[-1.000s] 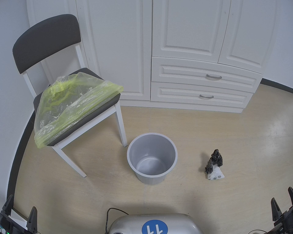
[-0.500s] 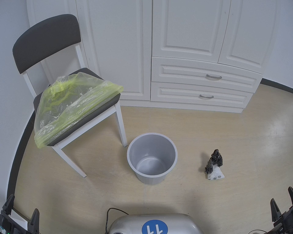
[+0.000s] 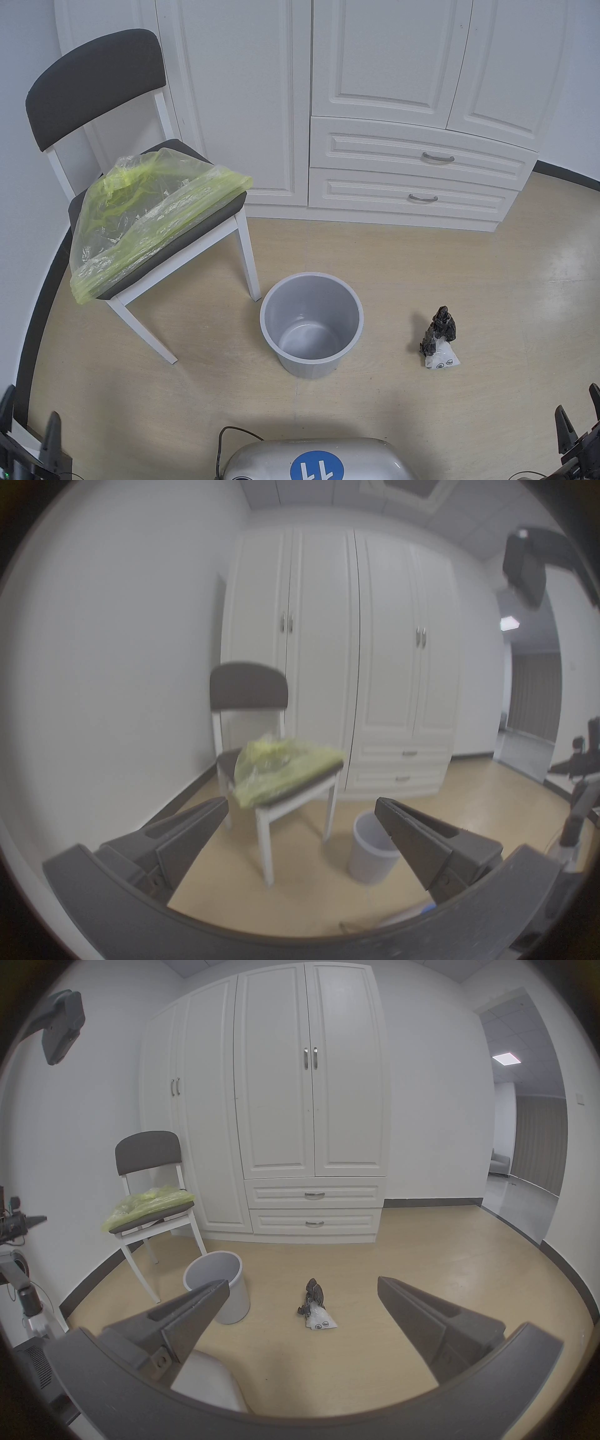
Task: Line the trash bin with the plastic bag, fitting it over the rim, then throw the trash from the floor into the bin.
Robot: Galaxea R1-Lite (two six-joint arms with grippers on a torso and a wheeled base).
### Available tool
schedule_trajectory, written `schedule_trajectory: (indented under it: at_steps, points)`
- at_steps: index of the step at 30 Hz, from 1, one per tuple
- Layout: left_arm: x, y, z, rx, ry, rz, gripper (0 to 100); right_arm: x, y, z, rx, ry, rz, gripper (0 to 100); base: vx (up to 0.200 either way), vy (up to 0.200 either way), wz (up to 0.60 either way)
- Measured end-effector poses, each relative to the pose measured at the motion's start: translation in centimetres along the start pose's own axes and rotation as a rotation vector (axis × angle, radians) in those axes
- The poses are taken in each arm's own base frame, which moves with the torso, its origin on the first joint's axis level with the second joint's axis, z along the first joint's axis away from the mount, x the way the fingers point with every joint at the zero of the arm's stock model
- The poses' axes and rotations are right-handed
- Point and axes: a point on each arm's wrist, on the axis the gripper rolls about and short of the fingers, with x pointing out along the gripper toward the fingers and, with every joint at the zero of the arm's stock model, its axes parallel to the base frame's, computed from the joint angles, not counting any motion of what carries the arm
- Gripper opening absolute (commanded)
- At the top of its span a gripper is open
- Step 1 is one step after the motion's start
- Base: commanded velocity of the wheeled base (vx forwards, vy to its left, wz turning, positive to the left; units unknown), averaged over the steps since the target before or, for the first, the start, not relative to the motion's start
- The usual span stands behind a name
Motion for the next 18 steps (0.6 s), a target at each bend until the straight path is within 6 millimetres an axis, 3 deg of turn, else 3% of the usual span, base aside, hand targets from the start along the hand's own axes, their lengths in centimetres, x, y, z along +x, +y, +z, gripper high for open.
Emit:
schedule_trajectory:
  at_steps: [6,12,18]
  points:
    - [-0.2,-0.2,1.9,0.007,-0.144,-0.047,100,-0.1,0.1,0.9,-0.001,-0.07,0.034,100,0.0,0.0,0.0]
    - [-0.4,-0.3,1.8,0.055,-0.071,-0.09,100,-0.9,0.4,4.2,-0.018,-0.126,0.15,100,0.0,0.0,0.0]
    - [0.2,-0.3,3.4,0.094,0.007,-0.114,100,0.5,0.5,7.6,-0.065,-0.018,0.165,100,0.0,0.0,0.0]
